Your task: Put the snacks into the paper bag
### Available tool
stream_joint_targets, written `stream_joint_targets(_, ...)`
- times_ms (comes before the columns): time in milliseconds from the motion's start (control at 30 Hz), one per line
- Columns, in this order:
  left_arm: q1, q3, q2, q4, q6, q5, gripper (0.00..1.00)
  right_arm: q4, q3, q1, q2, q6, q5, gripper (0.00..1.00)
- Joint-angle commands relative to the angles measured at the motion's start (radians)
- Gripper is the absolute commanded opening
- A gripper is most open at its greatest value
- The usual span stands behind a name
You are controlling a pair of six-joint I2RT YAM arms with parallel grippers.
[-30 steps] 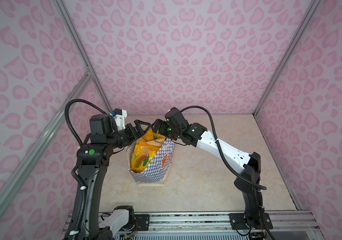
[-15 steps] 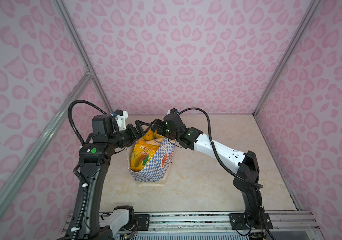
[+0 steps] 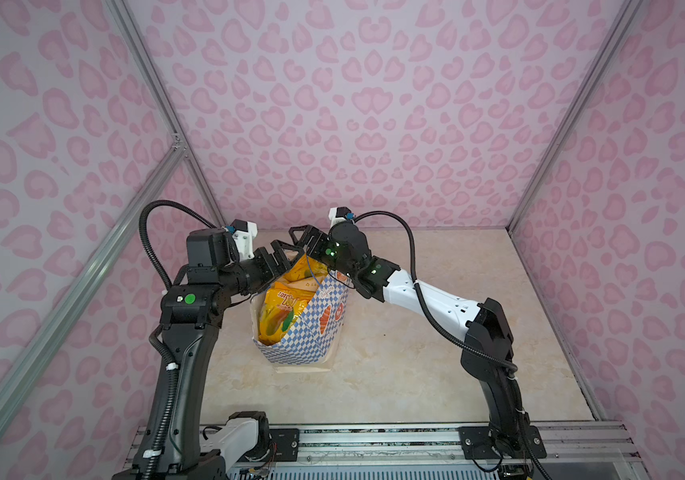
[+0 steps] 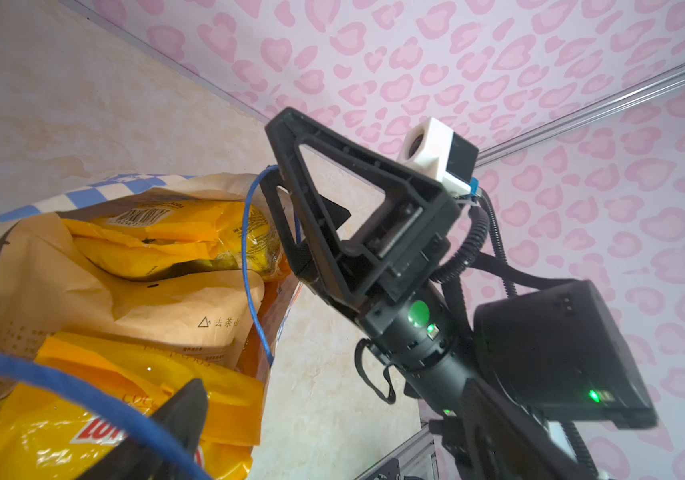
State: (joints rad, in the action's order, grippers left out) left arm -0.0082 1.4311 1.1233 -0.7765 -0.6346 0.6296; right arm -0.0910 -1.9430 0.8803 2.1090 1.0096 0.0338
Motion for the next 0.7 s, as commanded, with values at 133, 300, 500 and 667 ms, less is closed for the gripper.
stream_joint_targets(133, 0.001, 0.0, 0.007, 0.045, 0.004, 0.015, 0.98, -0.036, -0.022, 0.003, -0.004, -0.04, 0.066, 0.99)
stream_joint_targets(300, 0.001, 0.005, 0.021, 0.048, 0.004, 0.023, 0.98, 0.026, -0.065, 0.022, -0.047, -0.095, 0.153, 0.99)
stream_joint_targets(500, 0.001, 0.036, 0.026, 0.06, -0.01, 0.05, 0.98, 0.036, -0.018, 0.027, -0.132, -0.091, 0.283, 0.99)
stream_joint_targets(667, 0.001, 0.063, 0.037, 0.099, -0.047, 0.129, 0.98, 0.037, 0.068, 0.034, -0.252, -0.138, 0.301, 0.99)
